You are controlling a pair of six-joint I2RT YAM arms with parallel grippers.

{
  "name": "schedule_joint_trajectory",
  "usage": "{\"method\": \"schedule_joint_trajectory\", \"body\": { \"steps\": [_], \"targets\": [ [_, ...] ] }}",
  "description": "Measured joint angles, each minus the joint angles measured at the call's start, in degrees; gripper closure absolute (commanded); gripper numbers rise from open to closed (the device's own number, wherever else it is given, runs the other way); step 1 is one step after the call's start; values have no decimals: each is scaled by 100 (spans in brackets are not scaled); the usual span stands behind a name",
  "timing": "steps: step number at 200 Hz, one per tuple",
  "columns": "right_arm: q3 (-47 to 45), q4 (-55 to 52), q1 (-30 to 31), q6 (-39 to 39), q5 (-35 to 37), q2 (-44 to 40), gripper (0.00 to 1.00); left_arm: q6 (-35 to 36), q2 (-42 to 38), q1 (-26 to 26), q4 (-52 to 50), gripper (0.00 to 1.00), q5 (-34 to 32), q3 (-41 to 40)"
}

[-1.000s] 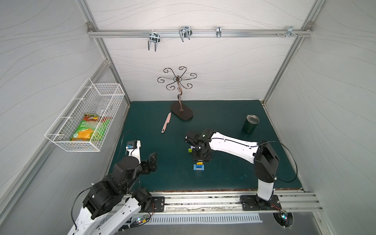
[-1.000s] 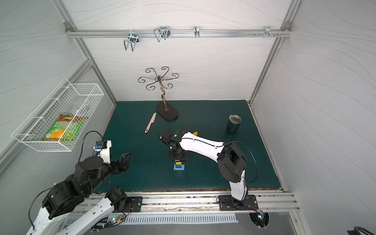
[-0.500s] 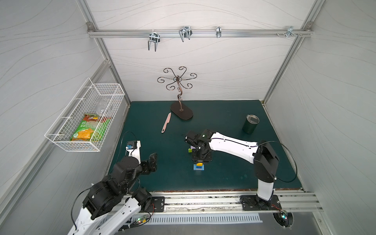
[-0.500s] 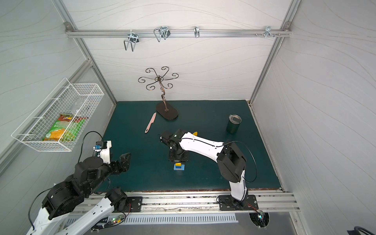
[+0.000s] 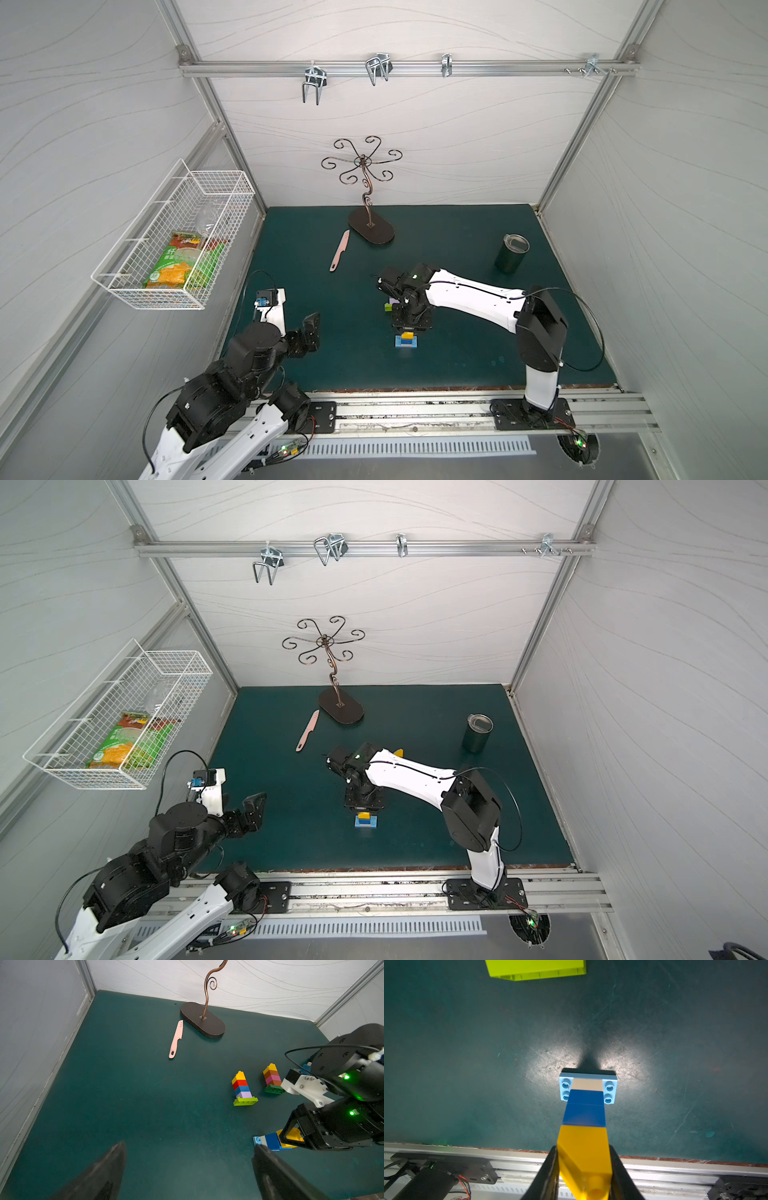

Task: Assemble the number 1 with lego
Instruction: Assemble the lego brick with the lego brick.

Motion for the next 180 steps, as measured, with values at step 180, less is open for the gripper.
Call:
{"method": "schedule_joint_trajectory", "body": {
  "steps": [180],
  "targets": [
    [70,-122,238,319,417,98,100,39,-157,0,4,0,0,-2]
  ]
}}
